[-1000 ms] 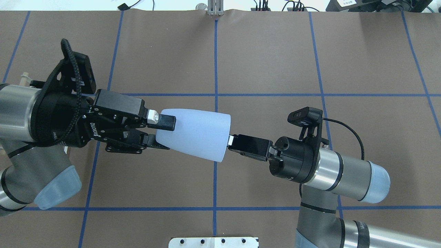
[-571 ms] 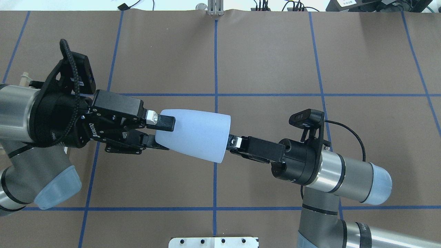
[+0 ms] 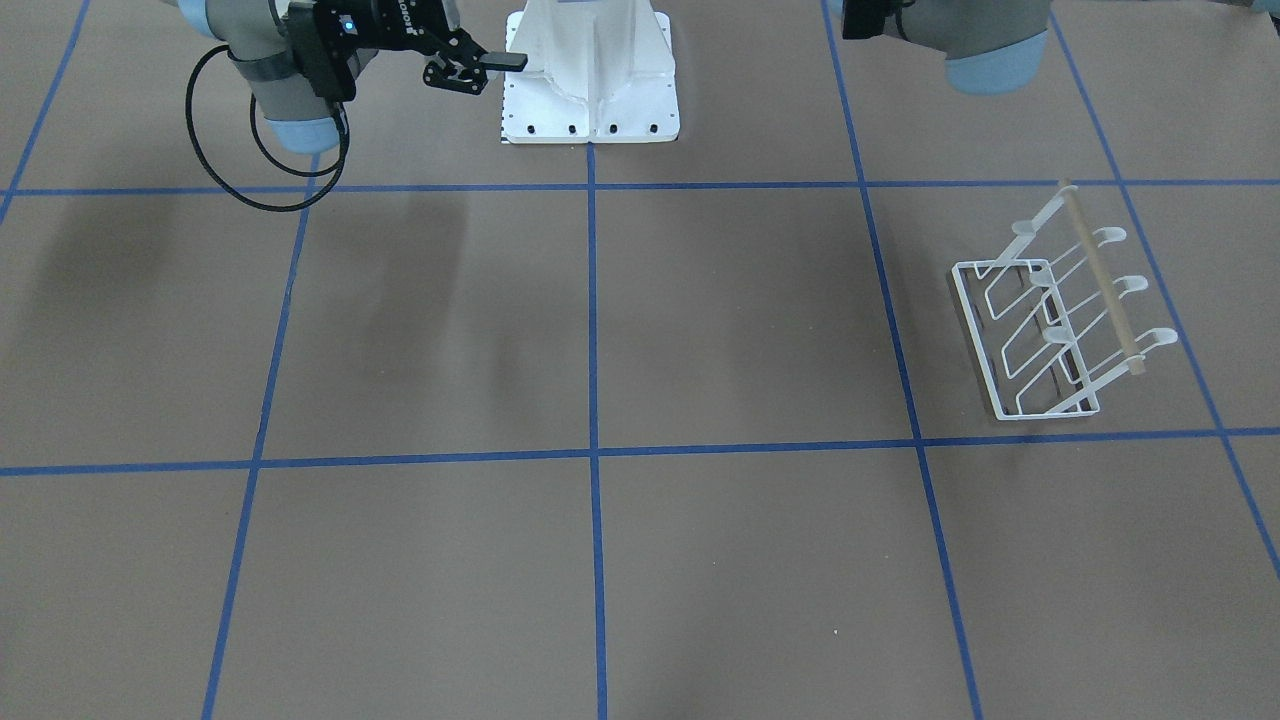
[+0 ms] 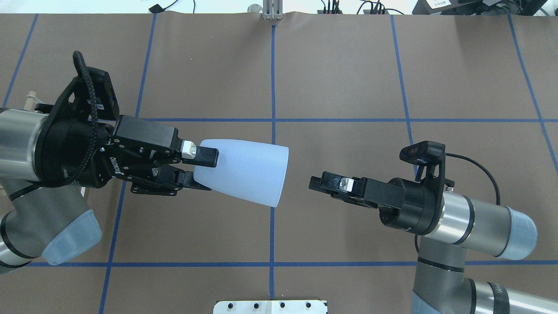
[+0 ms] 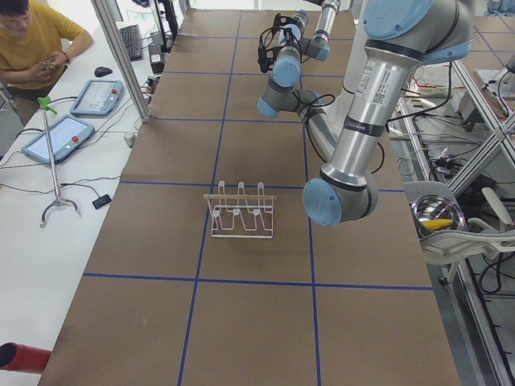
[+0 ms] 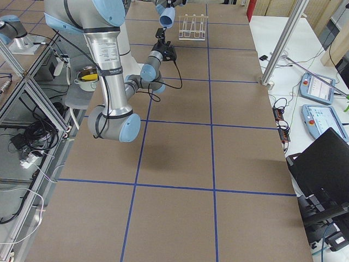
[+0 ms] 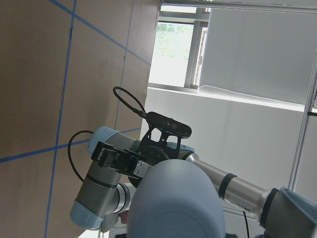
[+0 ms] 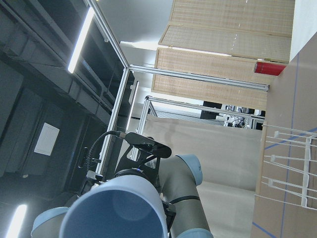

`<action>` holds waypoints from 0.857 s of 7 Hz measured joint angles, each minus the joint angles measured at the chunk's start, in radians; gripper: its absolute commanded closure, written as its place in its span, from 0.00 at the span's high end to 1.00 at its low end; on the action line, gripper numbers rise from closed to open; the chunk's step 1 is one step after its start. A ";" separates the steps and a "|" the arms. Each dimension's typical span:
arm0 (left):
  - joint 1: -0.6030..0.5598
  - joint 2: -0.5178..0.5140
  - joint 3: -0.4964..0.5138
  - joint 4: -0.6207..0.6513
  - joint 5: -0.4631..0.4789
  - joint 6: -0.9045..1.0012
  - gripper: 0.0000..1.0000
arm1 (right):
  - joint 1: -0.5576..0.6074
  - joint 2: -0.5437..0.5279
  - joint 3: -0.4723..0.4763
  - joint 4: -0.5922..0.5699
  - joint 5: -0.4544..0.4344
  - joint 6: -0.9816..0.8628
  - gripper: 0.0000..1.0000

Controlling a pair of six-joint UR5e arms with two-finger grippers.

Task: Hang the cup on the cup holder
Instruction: 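Open the right gripper and pull it back from the cup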

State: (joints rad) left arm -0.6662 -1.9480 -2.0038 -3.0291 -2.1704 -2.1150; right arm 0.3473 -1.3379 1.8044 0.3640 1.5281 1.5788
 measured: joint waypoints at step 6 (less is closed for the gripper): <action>-0.070 0.041 0.005 0.018 0.001 0.083 0.00 | 0.469 -0.139 -0.002 -0.492 0.407 -0.025 1.00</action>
State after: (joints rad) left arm -0.7360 -1.9071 -1.9986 -3.0108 -2.1697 -2.0325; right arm 0.8160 -1.4773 1.8025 -0.1281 1.9351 1.5539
